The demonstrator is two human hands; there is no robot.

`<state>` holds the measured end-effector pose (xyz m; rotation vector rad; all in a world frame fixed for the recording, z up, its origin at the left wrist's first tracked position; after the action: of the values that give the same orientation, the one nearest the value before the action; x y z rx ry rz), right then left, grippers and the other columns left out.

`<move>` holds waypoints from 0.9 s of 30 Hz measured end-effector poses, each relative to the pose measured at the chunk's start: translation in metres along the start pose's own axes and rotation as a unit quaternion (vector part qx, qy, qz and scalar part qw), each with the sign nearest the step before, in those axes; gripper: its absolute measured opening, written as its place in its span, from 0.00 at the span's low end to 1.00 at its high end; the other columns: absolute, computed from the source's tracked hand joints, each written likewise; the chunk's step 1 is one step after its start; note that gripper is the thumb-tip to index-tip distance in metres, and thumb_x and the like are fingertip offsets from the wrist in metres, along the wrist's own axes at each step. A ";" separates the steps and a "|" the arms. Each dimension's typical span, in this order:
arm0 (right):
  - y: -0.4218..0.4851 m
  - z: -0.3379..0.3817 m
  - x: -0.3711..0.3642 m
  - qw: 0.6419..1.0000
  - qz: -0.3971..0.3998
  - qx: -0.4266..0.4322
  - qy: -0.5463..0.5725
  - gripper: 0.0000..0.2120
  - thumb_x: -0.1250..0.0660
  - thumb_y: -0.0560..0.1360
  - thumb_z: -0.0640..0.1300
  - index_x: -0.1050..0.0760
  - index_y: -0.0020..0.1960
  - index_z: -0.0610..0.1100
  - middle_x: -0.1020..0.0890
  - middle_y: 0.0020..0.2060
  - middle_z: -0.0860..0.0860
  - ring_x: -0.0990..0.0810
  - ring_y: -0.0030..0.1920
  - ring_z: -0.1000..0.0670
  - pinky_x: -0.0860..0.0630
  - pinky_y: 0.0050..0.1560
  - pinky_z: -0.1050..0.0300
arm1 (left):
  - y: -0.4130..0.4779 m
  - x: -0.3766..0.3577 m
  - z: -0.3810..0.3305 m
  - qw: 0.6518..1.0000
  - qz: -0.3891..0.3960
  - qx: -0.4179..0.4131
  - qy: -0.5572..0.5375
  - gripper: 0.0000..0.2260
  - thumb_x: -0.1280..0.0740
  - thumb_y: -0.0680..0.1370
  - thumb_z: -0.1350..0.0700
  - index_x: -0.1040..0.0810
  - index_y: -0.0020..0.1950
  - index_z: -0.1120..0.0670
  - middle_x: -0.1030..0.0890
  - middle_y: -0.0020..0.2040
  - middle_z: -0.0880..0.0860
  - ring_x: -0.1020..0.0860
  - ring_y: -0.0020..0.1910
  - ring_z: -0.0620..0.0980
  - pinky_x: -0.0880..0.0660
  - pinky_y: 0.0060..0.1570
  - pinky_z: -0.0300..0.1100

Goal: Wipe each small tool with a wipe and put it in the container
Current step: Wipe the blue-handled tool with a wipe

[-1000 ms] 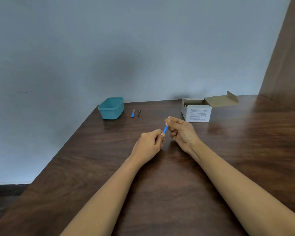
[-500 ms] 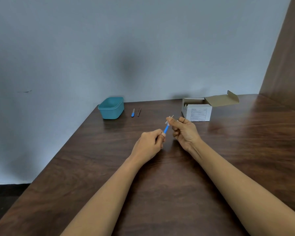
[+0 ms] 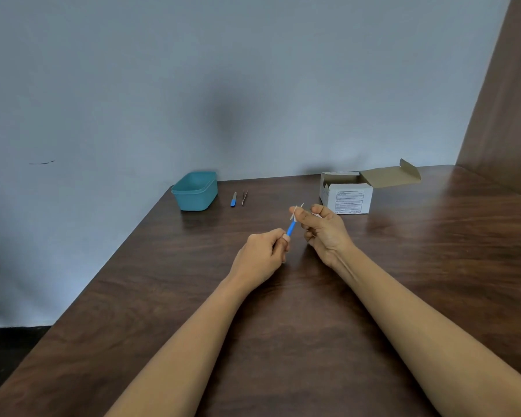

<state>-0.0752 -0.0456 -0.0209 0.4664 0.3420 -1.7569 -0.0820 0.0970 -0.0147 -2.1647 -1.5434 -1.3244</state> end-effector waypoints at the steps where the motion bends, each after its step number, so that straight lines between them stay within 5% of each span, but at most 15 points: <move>1: 0.001 -0.001 0.002 1.000 -0.006 -0.005 0.010 0.17 0.27 0.70 0.36 0.36 0.40 0.49 0.15 0.38 0.48 0.33 0.27 0.57 0.36 0.29 0.65 | 0.000 0.000 -0.001 1.000 -0.001 -0.002 0.000 0.12 0.43 0.82 0.52 0.25 0.42 0.51 0.21 0.34 0.47 0.24 0.34 0.43 0.22 0.44 0.51; 5: 0.000 -0.001 0.002 1.000 -0.014 -0.021 0.003 0.13 0.23 0.62 0.42 0.26 0.41 0.46 0.21 0.33 0.52 0.34 0.27 0.57 0.34 0.27 0.66 | -0.001 0.001 -0.002 1.000 -0.008 -0.007 -0.003 0.12 0.43 0.82 0.52 0.25 0.42 0.51 0.21 0.34 0.48 0.23 0.35 0.44 0.22 0.44 0.51; 9: -0.002 -0.003 -0.003 0.999 0.022 -0.032 -0.023 0.03 0.29 0.72 0.40 0.19 0.45 0.43 0.18 0.36 0.53 0.32 0.30 0.58 0.32 0.31 0.67 | 0.000 0.000 0.000 1.000 -0.012 -0.006 -0.002 0.11 0.43 0.82 0.54 0.25 0.42 0.51 0.21 0.34 0.47 0.22 0.35 0.45 0.22 0.44 0.52; 13: -0.006 -0.005 -0.007 0.998 0.042 -0.035 -0.037 0.04 0.31 0.75 0.41 0.19 0.48 0.43 0.15 0.42 0.51 0.31 0.31 0.59 0.33 0.35 0.67 | 0.000 0.000 0.001 1.000 -0.021 -0.005 0.004 0.12 0.43 0.82 0.53 0.26 0.42 0.50 0.21 0.34 0.47 0.22 0.34 0.46 0.22 0.43 0.52; 19: -0.006 -0.007 -0.007 0.996 0.057 -0.069 0.001 0.06 0.35 0.77 0.40 0.20 0.51 0.44 0.19 0.34 0.54 0.31 0.32 0.57 0.33 0.37 0.66 | -0.001 0.000 0.002 1.000 -0.023 -0.001 -0.001 0.12 0.43 0.82 0.54 0.26 0.41 0.50 0.21 0.34 0.47 0.22 0.34 0.47 0.22 0.43 0.53; 27: -0.010 -0.007 -0.012 0.990 0.091 -0.102 0.045 0.09 0.39 0.79 0.38 0.21 0.53 0.46 0.16 0.46 0.54 0.24 0.40 0.57 0.30 0.45 0.63 | 0.000 0.000 0.001 1.000 -0.023 -0.006 -0.011 0.12 0.43 0.82 0.54 0.25 0.41 0.50 0.21 0.34 0.48 0.24 0.32 0.44 0.23 0.41 0.50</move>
<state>-0.0813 -0.0297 -0.0212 0.4176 0.5215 -1.5080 -0.0816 0.0977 -0.0158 -2.1716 -1.6079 -1.3317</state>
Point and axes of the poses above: each hand's wrist, its own y-axis towards the middle knuckle, its own x-axis out of the back of the hand, z = x × y, the point moved 5 cm from there along y, towards the middle knuckle
